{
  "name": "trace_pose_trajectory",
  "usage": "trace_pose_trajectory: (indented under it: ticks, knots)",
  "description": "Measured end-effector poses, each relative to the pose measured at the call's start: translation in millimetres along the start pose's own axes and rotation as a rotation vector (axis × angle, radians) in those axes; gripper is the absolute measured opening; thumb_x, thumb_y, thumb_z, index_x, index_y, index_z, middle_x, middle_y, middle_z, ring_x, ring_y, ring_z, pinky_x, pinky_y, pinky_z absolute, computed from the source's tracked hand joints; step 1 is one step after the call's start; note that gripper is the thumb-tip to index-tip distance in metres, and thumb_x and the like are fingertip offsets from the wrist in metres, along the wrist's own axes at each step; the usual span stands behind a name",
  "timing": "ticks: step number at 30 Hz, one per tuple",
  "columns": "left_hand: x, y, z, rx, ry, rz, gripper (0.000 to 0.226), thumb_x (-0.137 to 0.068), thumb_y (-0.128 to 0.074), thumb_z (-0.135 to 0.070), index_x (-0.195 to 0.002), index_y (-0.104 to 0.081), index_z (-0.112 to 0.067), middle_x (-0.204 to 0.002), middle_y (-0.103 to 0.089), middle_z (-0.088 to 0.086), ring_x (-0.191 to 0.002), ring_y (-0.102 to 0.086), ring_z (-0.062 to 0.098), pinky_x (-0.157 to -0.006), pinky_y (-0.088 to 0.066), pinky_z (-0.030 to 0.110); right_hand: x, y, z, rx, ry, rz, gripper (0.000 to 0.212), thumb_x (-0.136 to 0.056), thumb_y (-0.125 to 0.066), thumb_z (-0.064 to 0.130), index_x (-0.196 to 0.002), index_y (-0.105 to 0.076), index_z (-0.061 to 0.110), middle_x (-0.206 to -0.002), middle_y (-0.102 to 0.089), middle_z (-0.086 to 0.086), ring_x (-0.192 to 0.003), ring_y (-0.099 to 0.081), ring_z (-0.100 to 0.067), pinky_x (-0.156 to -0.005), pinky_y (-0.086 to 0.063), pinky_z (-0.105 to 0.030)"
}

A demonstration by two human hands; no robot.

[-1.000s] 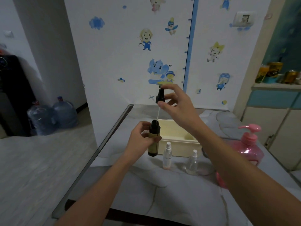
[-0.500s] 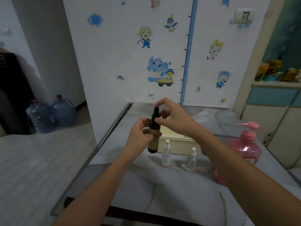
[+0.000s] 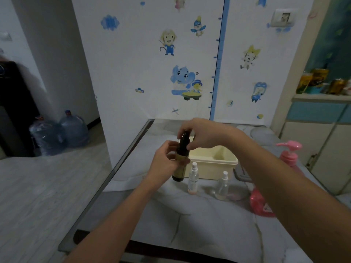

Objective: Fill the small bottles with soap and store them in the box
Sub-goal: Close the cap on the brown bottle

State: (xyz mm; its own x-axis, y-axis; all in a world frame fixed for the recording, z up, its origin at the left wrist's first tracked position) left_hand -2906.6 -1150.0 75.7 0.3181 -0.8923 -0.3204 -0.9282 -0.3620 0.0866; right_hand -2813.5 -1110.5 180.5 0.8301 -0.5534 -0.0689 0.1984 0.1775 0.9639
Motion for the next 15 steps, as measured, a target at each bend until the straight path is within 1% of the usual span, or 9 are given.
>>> trace_pose_trajectory:
  ticks: [2, 4, 6, 8, 9, 11, 13, 14, 15]
  knots:
    - [-0.4, -1.2, -1.0, -0.014, 0.008, 0.002, 0.045, -0.060, -0.086, -0.007, -0.092, -0.062, -0.028, -0.090, -0.071, -0.009, -0.078, -0.069, 0.009, -0.063, -0.054, 0.020, -3.5, 0.1, -0.7, 0.066, -0.037, -0.031, 0.025, -0.078, -0.075, 0.028, -0.098, -0.066, 0.017, -0.094, -0.065, 0.000, -0.079, -0.062, -0.017, -0.061, -0.048, -0.025]
    - [0.4, -3.3, -1.6, -0.022, 0.009, 0.004, 0.044, -0.061, -0.084, -0.004, -0.089, -0.061, -0.029, -0.089, -0.071, -0.008, -0.078, -0.069, 0.009, -0.062, -0.054, 0.021, -6.2, 0.5, -4.2, 0.124, -0.114, -0.063, 0.040, -0.077, -0.073, 0.050, -0.082, -0.063, 0.011, -0.073, -0.067, -0.004, -0.060, -0.064, -0.018, -0.050, -0.049, -0.029]
    - [1.4, -4.3, -2.1, -0.025, 0.004, 0.005, 0.042, -0.062, -0.083, -0.004, -0.088, -0.061, -0.029, -0.089, -0.071, -0.007, -0.077, -0.069, 0.009, -0.063, -0.054, 0.022, -6.1, -0.8, -8.2, 0.127, -0.151, -0.048, 0.049, -0.074, -0.070, 0.060, -0.082, -0.060, 0.012, -0.073, -0.066, -0.004, -0.058, -0.065, -0.019, -0.051, -0.052, -0.032]
    - [1.8, -3.4, -2.4, -0.019, 0.004, -0.001, 0.043, -0.062, -0.084, -0.004, -0.092, -0.061, -0.025, -0.090, -0.071, -0.005, -0.079, -0.069, 0.012, -0.065, -0.055, 0.025, -4.7, -3.8, -7.2, 0.080, -0.116, 0.031, 0.043, -0.076, -0.075, 0.045, -0.104, -0.057, 0.017, -0.093, -0.064, -0.003, -0.071, -0.066, -0.021, -0.055, -0.056, -0.032]
    - [1.7, -2.9, -2.6, -0.019, 0.008, -0.004, 0.044, -0.062, -0.085, -0.004, -0.094, -0.061, -0.023, -0.092, -0.070, -0.004, -0.080, -0.069, 0.013, -0.066, -0.056, 0.025, -3.4, -3.8, -5.0, 0.055, -0.087, 0.063, 0.041, -0.078, -0.076, 0.032, -0.112, -0.055, 0.021, -0.100, -0.061, -0.003, -0.073, -0.065, -0.020, -0.052, -0.054, -0.028]
    - [1.2, -2.5, -3.6, -0.026, 0.014, -0.010, 0.046, -0.063, -0.085, -0.004, -0.097, -0.061, -0.022, -0.095, -0.070, -0.004, -0.083, -0.069, 0.013, -0.068, -0.057, 0.025, -2.6, -0.8, -2.1, 0.033, -0.043, 0.075, 0.034, -0.081, -0.072, 0.014, -0.110, -0.056, 0.022, -0.101, -0.060, -0.004, -0.070, -0.065, -0.017, -0.046, -0.048, -0.020]
    - [1.0, -3.2, -4.5, -0.030, 0.022, -0.012, 0.046, -0.064, -0.085, -0.004, -0.097, -0.060, -0.023, -0.097, -0.069, -0.004, -0.084, -0.068, 0.013, -0.068, -0.057, 0.025, -3.0, 1.3, -2.2, 0.057, -0.052, 0.049, 0.021, -0.082, -0.071, 0.016, -0.100, -0.059, 0.017, -0.093, -0.065, -0.006, -0.065, -0.067, -0.018, -0.047, -0.052, -0.024]
    - [1.3, -4.4, -4.8, -0.027, 0.028, -0.010, 0.046, -0.064, -0.085, -0.004, -0.097, -0.060, -0.023, -0.097, -0.069, -0.003, -0.084, -0.068, 0.013, -0.068, -0.056, 0.024, -2.6, 1.7, -2.9, 0.088, -0.075, 0.031, 0.020, -0.083, -0.071, 0.024, -0.095, -0.060, 0.013, -0.085, -0.067, -0.006, -0.061, -0.068, -0.018, -0.049, -0.054, -0.027]
    - [1.9, -5.0, -4.9, -0.025, 0.033, -0.007, 0.045, -0.064, -0.084, -0.003, -0.096, -0.060, -0.024, -0.098, -0.069, -0.002, -0.084, -0.069, 0.013, -0.067, -0.056, 0.023, -2.5, 2.5, -3.9, 0.124, -0.100, 0.010, 0.027, -0.082, -0.071, 0.035, -0.089, -0.059, 0.012, -0.076, -0.067, -0.005, -0.056, -0.067, -0.018, -0.049, -0.054, -0.029]
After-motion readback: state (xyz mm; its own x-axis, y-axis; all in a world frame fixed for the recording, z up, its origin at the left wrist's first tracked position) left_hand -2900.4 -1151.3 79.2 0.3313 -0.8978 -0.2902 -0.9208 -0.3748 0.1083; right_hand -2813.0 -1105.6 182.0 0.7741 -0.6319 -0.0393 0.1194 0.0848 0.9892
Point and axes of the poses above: each hand's wrist, its own x-axis away from the middle knuckle, its own y-axis out of the back of the hand, z = x × y, the point moved 9 cm from there along -x, towards the middle knuckle
